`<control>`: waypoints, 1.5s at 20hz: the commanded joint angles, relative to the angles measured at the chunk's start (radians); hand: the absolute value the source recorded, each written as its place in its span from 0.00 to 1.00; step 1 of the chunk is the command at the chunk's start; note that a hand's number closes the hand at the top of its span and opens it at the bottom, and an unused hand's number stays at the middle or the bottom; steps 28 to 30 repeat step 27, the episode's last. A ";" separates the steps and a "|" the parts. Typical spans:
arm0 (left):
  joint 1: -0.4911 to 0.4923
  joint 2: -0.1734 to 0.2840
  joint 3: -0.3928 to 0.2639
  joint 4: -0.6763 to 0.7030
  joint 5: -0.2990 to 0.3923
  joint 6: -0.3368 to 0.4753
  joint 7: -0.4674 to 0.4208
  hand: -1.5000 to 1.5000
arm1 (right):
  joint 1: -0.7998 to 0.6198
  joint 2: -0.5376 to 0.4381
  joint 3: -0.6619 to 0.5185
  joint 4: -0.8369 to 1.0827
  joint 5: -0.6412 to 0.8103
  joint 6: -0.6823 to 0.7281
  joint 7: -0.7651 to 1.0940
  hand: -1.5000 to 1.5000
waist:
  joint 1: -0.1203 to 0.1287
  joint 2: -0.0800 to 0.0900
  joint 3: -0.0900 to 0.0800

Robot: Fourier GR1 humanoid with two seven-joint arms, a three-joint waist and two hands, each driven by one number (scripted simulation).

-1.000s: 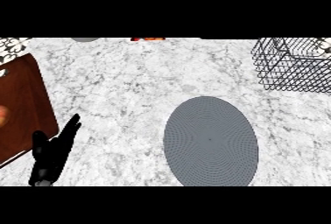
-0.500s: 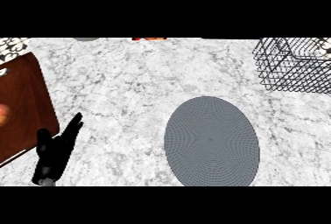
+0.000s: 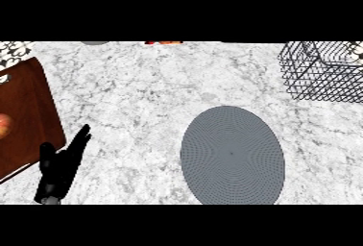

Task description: Pick the cupcake from the placemat and place it in the basket

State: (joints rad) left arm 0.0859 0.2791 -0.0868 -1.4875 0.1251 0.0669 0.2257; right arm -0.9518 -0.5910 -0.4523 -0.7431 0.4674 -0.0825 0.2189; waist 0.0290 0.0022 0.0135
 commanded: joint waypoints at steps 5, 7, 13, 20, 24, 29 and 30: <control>0.046 -0.003 0.010 0.061 0.018 -0.026 0.031 0.50 | 0.057 -0.090 0.064 0.169 0.120 -0.047 -0.153 0.00 | 0.008 0.013 -0.012; 0.017 -0.038 -0.018 0.046 -0.008 0.011 0.071 0.50 | 0.024 -0.110 0.061 0.190 0.111 -0.027 -0.186 0.00 | 0.000 0.010 -0.012; 0.043 -0.013 0.019 0.096 0.007 -0.036 0.012 0.50 | -0.008 -0.174 0.011 0.248 0.076 -0.030 -0.264 0.00 | -0.004 0.007 -0.013; 0.025 -0.008 0.027 0.093 0.008 -0.046 0.048 0.50 | -0.053 -0.241 -0.093 0.318 -0.011 -0.028 -0.241 0.00 | -0.007 0.009 -0.012; 0.072 -0.035 0.008 0.075 -0.026 -0.020 0.003 0.50 | 0.011 -0.345 -0.161 0.342 -0.053 -0.029 -0.263 0.00 | -0.016 0.007 -0.012; 0.063 -0.033 0.017 0.055 -0.021 -0.013 0.050 0.50 | 0.055 -0.389 -0.166 0.360 -0.065 0.033 -0.280 0.00 | -0.021 0.004 -0.012; 0.063 -0.033 0.017 0.055 -0.021 -0.013 0.050 0.50 | 0.055 -0.389 -0.166 0.360 -0.065 0.033 -0.280 0.00 | -0.021 0.004 -0.012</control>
